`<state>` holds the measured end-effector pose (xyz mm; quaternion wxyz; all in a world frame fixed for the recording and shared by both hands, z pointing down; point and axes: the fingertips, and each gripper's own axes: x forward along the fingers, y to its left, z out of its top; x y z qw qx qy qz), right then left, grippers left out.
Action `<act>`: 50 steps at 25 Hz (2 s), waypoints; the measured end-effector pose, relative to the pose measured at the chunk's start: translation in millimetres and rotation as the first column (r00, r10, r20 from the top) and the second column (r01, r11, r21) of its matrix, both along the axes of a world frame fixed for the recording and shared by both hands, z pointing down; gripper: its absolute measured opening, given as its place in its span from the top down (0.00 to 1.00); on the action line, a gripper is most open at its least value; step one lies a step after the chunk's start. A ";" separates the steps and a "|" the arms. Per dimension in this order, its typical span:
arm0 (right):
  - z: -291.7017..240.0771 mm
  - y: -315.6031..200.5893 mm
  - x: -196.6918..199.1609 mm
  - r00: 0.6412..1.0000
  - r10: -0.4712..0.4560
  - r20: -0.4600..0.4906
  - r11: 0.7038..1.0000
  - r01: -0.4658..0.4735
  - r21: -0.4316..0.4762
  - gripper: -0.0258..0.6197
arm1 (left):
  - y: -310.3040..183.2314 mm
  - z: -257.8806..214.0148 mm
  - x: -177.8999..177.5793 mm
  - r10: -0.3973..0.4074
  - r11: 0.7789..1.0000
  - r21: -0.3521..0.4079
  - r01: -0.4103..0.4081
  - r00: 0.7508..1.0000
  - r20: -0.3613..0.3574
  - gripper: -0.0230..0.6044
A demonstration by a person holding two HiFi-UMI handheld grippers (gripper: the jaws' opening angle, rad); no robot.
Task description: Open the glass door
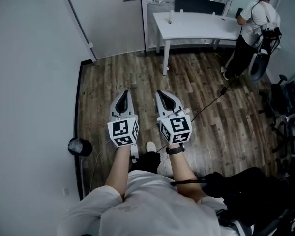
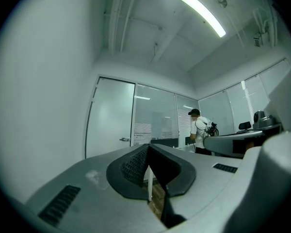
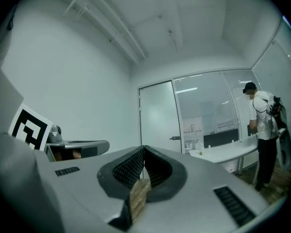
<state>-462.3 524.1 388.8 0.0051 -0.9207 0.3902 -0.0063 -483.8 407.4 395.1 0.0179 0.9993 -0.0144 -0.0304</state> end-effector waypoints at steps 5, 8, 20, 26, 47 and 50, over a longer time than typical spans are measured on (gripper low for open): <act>0.7 -21.3 87.3 0.999 0.030 -0.012 0.999 -0.030 -0.029 0.96 | -11.0 0.3 87.0 0.042 0.999 0.002 -0.042 0.999 -0.034 0.96; -20.4 -53.4 154.7 0.999 0.035 -0.028 0.999 -0.036 -0.030 0.96 | -41.9 -21.0 150.6 0.036 0.999 0.000 -0.036 0.997 -0.072 0.96; -16.9 -168.7 290.1 0.998 0.033 -0.055 0.998 -0.036 -0.049 0.96 | -150.1 -11.9 282.3 0.034 0.999 -0.012 -0.034 0.999 -0.034 0.96; -18.2 -186.3 335.0 0.994 -0.031 -0.106 0.998 0.025 -0.053 0.96 | -170.1 -4.6 327.5 -0.022 0.999 -0.045 0.021 1.000 -0.016 0.96; -39.0 -216.6 671.3 0.962 -0.133 -0.238 0.980 0.092 -0.178 0.96 | -183.4 -15.1 653.8 -0.095 0.994 0.049 0.094 0.995 0.033 0.96; -28.9 -239.4 704.2 0.967 -0.169 -0.188 0.976 0.138 -0.168 0.96 | -204.6 -10.4 687.8 -0.113 0.993 0.047 0.111 0.992 0.061 0.96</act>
